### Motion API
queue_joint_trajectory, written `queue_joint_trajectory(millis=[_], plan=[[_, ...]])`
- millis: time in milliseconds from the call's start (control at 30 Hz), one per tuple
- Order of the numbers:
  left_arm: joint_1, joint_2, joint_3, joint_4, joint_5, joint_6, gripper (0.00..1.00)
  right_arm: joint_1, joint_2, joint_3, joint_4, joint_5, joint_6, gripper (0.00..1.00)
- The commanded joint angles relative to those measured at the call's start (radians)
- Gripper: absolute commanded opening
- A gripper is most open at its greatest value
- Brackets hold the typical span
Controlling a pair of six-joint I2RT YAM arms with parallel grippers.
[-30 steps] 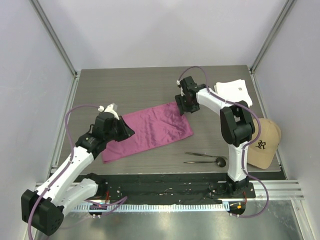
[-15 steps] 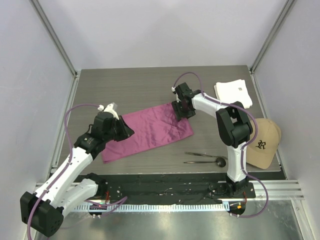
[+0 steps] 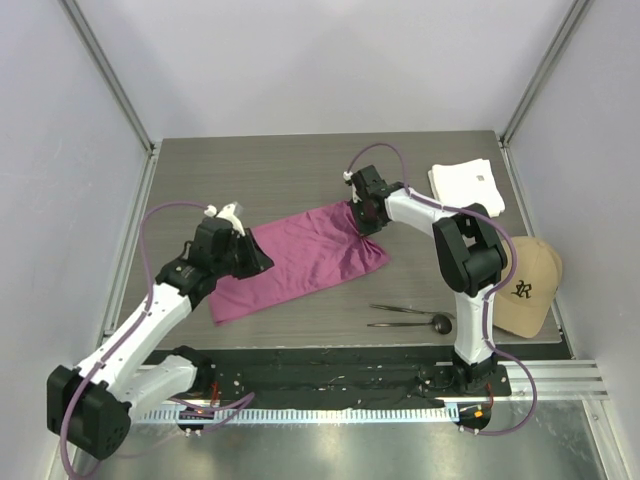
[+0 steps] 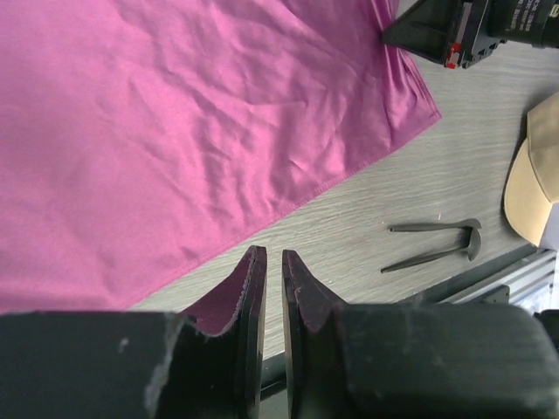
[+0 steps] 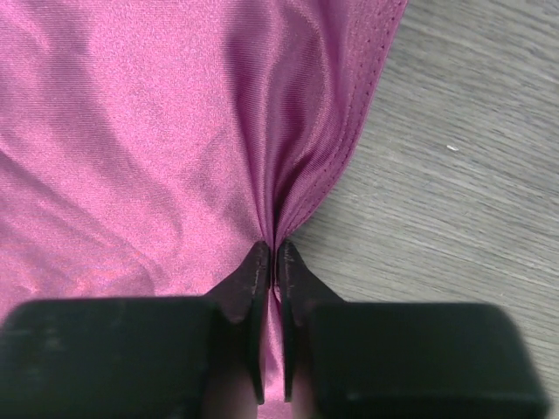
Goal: Fold the napkin into a case and place the utensils inside
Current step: Pick up the rectangle-folded napkin from the center of the board, then fold the rectangle-folded napkin at the center of the board.
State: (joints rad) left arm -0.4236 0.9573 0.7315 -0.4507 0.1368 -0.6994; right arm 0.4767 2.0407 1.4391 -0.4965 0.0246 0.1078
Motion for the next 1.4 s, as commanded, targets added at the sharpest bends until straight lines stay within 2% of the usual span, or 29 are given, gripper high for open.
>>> queue_joint_trajectory(millis=[0, 67, 233, 467, 967, 1200, 1367], plan=[[-0.003, 0.073, 0.017, 0.122, 0.087, -0.023, 0.17, -0.001, 0.029, -0.036, -0.007, 0.020, -0.014, 0.06], [-0.003, 0.115, 0.019, 0.162, 0.131, -0.054, 0.17, 0.000, 0.015, -0.016, -0.008, 0.023, -0.020, 0.01], [-0.004, 0.287, 0.072, 0.250, 0.159, -0.109, 0.16, -0.001, -0.040, 0.050, -0.042, 0.020, -0.020, 0.01], [-0.006, 0.549, 0.209, 0.276, 0.164, -0.164, 0.14, 0.000, -0.109, 0.106, -0.097, 0.047, -0.039, 0.01], [-0.029, 0.969, 0.497, 0.303, 0.076, -0.245, 0.11, -0.001, -0.206, 0.168, -0.160, 0.066, -0.071, 0.01], [-0.046, 1.078, 0.591, 0.287, 0.058, -0.244, 0.11, 0.036, -0.220, 0.208, -0.163, 0.031, -0.048, 0.01], [-0.038, 0.999, 0.597, 0.227, 0.029, -0.212, 0.11, 0.082, -0.198, 0.280, -0.211, 0.031, -0.030, 0.01]])
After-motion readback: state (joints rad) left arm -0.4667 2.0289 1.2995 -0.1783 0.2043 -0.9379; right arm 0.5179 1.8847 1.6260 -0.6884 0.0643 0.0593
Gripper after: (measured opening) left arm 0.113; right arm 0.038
